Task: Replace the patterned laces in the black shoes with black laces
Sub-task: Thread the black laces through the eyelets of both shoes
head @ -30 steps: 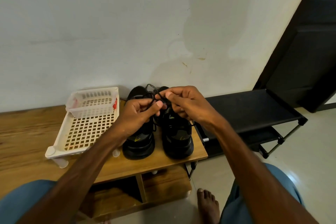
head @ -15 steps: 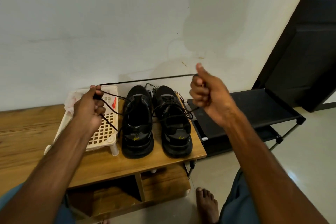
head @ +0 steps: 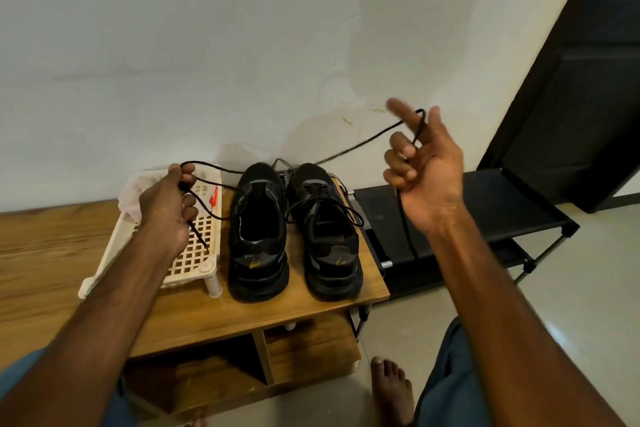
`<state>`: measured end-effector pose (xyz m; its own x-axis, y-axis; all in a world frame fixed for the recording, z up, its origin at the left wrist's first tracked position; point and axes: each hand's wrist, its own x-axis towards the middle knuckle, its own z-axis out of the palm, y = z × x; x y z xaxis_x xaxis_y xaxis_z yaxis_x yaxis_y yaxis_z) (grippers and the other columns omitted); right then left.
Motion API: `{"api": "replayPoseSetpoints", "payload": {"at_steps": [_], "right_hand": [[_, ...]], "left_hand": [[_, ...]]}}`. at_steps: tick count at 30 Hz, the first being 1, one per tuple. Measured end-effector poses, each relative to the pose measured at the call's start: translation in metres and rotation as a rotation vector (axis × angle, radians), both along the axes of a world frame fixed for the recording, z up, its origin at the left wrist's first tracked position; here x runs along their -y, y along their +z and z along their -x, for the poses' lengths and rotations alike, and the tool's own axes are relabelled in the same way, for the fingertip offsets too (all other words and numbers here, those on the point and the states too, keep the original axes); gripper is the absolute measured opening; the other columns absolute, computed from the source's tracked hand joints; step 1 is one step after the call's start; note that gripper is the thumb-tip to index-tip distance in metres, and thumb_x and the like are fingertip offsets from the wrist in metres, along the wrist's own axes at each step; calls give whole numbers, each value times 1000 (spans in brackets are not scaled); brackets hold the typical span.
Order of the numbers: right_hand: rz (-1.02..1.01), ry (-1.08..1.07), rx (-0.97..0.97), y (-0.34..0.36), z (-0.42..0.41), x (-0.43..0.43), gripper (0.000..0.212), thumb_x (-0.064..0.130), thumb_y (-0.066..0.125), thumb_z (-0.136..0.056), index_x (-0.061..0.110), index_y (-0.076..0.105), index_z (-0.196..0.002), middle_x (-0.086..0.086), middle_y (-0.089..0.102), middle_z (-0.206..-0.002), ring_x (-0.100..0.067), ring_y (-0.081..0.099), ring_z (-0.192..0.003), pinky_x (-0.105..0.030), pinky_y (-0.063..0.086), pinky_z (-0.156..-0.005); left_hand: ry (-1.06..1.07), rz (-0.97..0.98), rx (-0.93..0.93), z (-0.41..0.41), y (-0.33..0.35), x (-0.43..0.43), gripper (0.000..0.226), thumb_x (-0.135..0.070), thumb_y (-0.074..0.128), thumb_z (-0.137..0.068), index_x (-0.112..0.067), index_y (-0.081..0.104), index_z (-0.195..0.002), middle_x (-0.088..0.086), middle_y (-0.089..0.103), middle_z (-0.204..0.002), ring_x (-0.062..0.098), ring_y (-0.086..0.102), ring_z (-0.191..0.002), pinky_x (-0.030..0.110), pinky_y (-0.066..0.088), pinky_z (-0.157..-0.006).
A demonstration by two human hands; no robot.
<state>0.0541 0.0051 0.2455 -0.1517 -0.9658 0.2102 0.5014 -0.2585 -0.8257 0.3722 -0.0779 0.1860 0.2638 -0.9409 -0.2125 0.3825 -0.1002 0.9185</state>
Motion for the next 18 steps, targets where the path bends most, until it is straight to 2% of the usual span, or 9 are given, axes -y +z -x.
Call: {"api": "replayPoseSetpoints", "payload": {"at_steps": [2,4,6,7,9,11,13,15,18], "right_hand": [[-123,-116,-466,-4,-8,0,58,54,37,-106,16,80,-97,4,49,-60,-7,27,-48,-23,20,-46],[-181,-173,-1072,-14,-16,1,52,51,50,-103,23,78,-70,4,62,-54,-5,36,-40,-21,29,-49],[-293,-184,-1532,-23,-19,1,40,46,64,-97,25,78,-66,9,67,-55,-1,52,-43,-21,38,-52],[-352,-197,-1637,-25,-21,2,30,44,70,-92,25,80,-71,10,70,-62,-1,61,-54,-23,46,-56],[-365,-245,-1703,-23,-25,3,9,37,80,-84,29,81,-86,14,73,-82,-6,69,-79,-28,56,-68],[-231,-259,-1615,-17,-31,3,29,35,86,-78,36,77,-106,23,61,-93,-2,63,-91,-23,51,-71],[-85,-160,-1403,-13,-37,3,53,45,89,-72,42,69,-122,21,55,-106,1,58,-101,-23,51,-83],[-22,3,-1229,-13,-47,3,68,51,90,-69,43,64,-131,14,57,-123,-1,58,-114,-31,53,-98],[64,83,-1134,-20,-68,6,66,59,83,-75,37,62,-133,9,65,-129,-10,61,-122,-47,53,-102]], "left_hand": [[-89,106,176,11,4,-8,33,-37,49,-106,-15,73,-101,-11,61,-74,3,31,-46,14,21,-38],[-175,242,383,25,12,-19,37,-38,49,-106,-12,75,-103,-9,68,-81,2,41,-47,11,28,-41],[-243,396,610,37,20,-31,38,-38,48,-107,-13,76,-102,-4,74,-89,-2,59,-58,8,40,-52],[-262,469,730,40,22,-35,37,-39,48,-107,-16,77,-102,-3,76,-91,-1,67,-70,11,46,-62],[-291,572,881,42,27,-40,36,-40,48,-106,-21,77,-100,-5,77,-90,2,70,-82,20,51,-75],[-347,607,838,45,36,-44,36,-36,46,-108,-19,77,-99,-2,75,-87,0,62,-65,16,46,-64],[-404,601,690,52,50,-48,39,-32,43,-109,-12,75,-99,3,72,-83,1,49,-50,13,35,-49],[-447,579,572,60,62,-51,42,-31,41,-109,-6,73,-99,6,68,-79,3,41,-47,12,30,-44],[-568,560,572,68,73,-52,46,-36,43,-108,-7,74,-90,4,58,-64,13,41,-50,14,34,-46]]}}
